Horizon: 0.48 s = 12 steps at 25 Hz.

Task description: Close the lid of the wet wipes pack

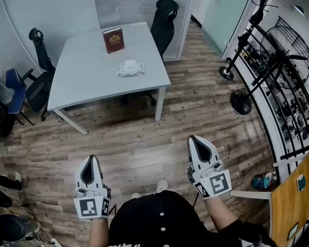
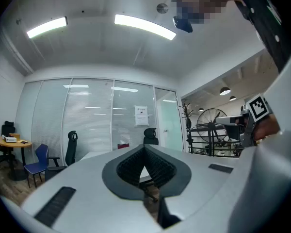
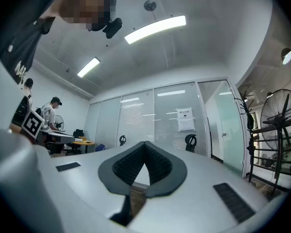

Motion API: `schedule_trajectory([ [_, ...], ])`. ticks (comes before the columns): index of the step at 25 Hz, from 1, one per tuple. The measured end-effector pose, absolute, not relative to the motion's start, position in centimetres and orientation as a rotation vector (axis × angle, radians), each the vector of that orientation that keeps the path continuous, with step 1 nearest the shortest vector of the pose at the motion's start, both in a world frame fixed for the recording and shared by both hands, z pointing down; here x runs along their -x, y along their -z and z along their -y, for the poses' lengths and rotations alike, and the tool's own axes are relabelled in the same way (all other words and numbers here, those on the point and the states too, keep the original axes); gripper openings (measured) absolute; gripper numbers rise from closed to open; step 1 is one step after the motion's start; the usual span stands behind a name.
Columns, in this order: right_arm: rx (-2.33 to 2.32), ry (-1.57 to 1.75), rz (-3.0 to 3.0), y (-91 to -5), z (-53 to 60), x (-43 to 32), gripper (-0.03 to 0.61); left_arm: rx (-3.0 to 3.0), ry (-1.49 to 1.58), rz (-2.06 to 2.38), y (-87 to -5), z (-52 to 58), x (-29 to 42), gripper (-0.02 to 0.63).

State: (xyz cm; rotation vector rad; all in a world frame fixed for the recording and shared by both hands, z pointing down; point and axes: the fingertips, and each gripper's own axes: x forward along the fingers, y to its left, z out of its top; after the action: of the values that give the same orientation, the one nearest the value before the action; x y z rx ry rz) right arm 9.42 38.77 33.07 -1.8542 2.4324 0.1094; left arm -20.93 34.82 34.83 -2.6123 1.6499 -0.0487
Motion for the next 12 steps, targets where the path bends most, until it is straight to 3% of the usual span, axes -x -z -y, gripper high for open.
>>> schedule_trajectory([
  [12, 1.792, -0.058, -2.420, -33.58, -39.84, -9.43, 0.029, 2.614, 0.073, -1.615, -35.01, -35.59, 19.78, 0.012],
])
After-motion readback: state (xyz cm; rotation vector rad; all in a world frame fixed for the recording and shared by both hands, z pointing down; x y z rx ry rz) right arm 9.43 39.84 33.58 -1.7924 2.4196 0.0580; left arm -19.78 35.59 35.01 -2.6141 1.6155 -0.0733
